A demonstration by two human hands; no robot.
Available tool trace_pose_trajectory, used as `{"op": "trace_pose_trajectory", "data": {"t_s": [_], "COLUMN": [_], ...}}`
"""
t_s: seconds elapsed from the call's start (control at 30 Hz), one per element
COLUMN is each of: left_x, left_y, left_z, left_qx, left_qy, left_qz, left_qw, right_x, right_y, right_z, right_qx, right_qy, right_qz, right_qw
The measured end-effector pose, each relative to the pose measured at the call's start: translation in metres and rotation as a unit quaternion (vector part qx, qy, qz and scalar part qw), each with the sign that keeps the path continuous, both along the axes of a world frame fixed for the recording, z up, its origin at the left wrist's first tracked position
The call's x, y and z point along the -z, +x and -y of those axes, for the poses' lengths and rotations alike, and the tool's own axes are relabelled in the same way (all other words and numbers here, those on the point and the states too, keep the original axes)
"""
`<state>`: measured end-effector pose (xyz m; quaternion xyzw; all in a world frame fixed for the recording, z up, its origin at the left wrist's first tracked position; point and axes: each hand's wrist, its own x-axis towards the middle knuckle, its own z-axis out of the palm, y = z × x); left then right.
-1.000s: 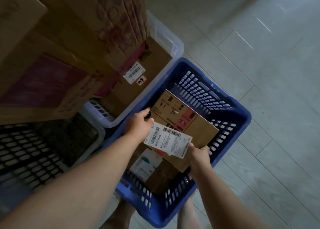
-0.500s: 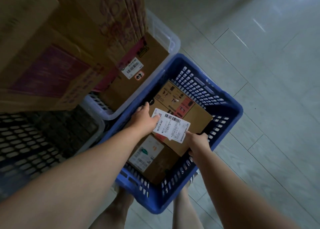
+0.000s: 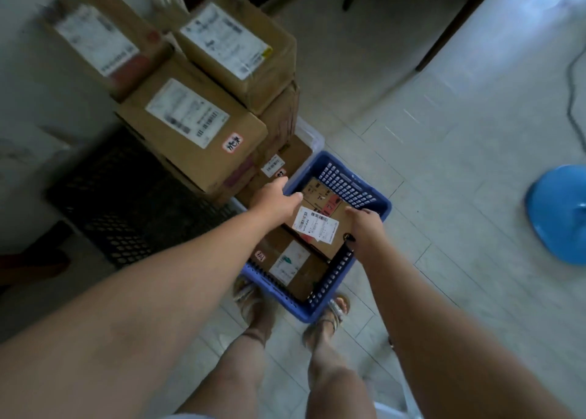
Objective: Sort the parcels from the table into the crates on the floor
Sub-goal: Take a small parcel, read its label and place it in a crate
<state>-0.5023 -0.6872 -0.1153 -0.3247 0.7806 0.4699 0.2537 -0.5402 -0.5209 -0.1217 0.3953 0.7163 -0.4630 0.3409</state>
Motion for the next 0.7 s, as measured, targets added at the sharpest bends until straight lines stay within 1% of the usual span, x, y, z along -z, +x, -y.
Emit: {"op": "trace_pose_trajectory", "data": {"t_s": [0.13,0.3,0.37,0.43,0.53,0.63,0.7], "left_x": [-0.073,-0.157,-0.183,-0.208,-0.239,-0.270,-0.292], "left_y": [0.026,0.079,0.105,0.139,0.186,0.233,0.266], "left_z": [0.008,0.011,0.008,0.003,-0.003,-0.001,0.006], "left_qx": [-0.028,-0.108,-0.137,-0.157,-0.189,-0.233,-0.260], "left_qy": [-0.007,0.016,0.013,0.005,-0.015,-0.032,-0.046], "left_qz": [-0.044,-0.125,-0.155,-0.188,-0.226,-0.253,-0.262], "left_qw": [0.999,0.986,0.978,0.969,0.955,0.938,0.928], "right_x": [-0.069,-0.139,-0.162,-0.186,-0.220,-0.254,-0.278], "right_y": [0.023,0.068,0.085,0.105,0.139,0.171,0.191], "right_z": [0.011,0.027,0.034,0.039,0.041,0.045,0.053], "right_qx": [-0.009,-0.095,-0.112,-0.148,-0.174,-0.198,-0.225], "right_qy": [-0.014,-0.083,-0.090,-0.099,-0.146,-0.197,-0.209], "right_qz": [-0.022,-0.079,-0.092,-0.115,-0.145,-0.165,-0.174], "right_qw": [1.000,0.989,0.985,0.977,0.963,0.946,0.936]}}
